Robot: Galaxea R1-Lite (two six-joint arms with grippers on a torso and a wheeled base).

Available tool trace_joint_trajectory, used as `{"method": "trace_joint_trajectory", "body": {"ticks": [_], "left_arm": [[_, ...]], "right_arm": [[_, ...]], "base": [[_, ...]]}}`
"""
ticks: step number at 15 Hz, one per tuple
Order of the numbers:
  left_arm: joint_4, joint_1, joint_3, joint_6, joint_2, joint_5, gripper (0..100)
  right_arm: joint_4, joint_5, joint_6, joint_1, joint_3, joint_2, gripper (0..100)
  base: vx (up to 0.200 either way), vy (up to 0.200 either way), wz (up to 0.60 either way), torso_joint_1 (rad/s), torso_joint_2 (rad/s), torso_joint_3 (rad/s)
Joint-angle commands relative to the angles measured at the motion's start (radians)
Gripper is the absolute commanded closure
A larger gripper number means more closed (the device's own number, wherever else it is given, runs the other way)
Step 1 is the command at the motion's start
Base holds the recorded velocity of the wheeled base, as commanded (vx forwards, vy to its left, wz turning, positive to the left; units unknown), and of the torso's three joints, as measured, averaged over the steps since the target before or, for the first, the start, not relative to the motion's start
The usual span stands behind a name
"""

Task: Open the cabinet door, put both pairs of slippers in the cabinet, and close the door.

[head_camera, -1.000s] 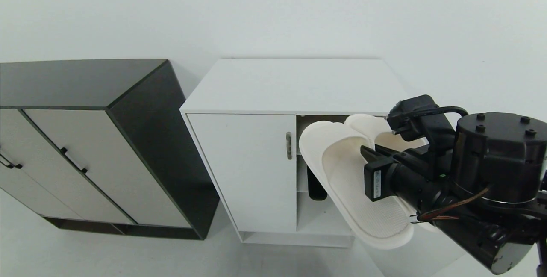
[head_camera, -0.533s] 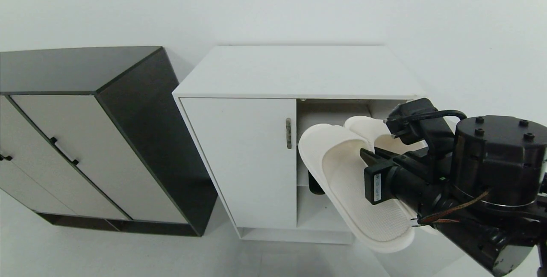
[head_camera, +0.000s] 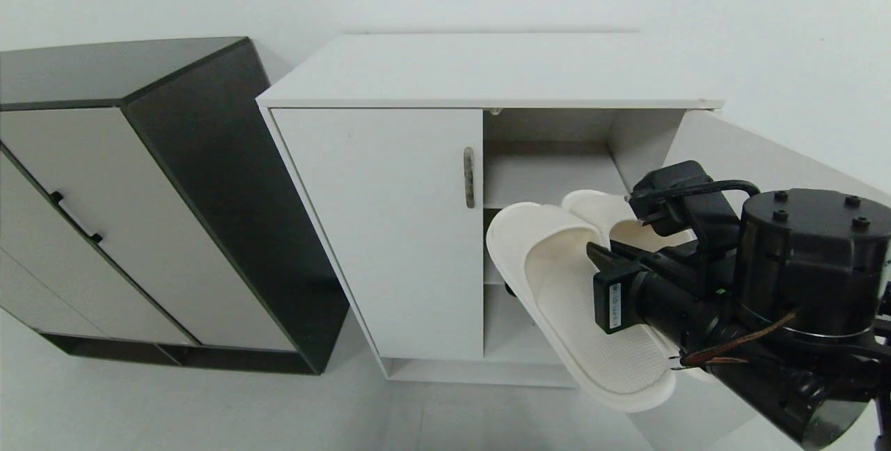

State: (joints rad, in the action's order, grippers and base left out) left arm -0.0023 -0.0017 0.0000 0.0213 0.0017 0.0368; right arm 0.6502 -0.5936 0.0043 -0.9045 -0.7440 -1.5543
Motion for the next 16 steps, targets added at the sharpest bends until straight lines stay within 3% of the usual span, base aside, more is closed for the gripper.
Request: {"method": "trace_joint_trajectory", "body": {"ticks": [1,13,16], "left_arm": [[-0.001,0.000,0.000,0.000,0.000,0.000,100],[-0.001,0.000,0.000,-0.001,0.000,0.000,100],[-0.001,0.000,0.000,-0.001,0.000,0.000,100]], "right_arm": [[0.000,0.000,0.000,-0.001,0.003,-0.003,100],[0.002,0.020,0.000,0.006,0.009,-0.003,100],[0.002,0.021,0.000,0.006,0.011,-0.009,100]], "base": [[0.000,0.000,0.00,-0.163,0.48,0.334],[0.000,0.000,0.00,-0.092,0.45,0.363],[0.000,0.000,0.00,-0.001,0.16,0.142]]}}
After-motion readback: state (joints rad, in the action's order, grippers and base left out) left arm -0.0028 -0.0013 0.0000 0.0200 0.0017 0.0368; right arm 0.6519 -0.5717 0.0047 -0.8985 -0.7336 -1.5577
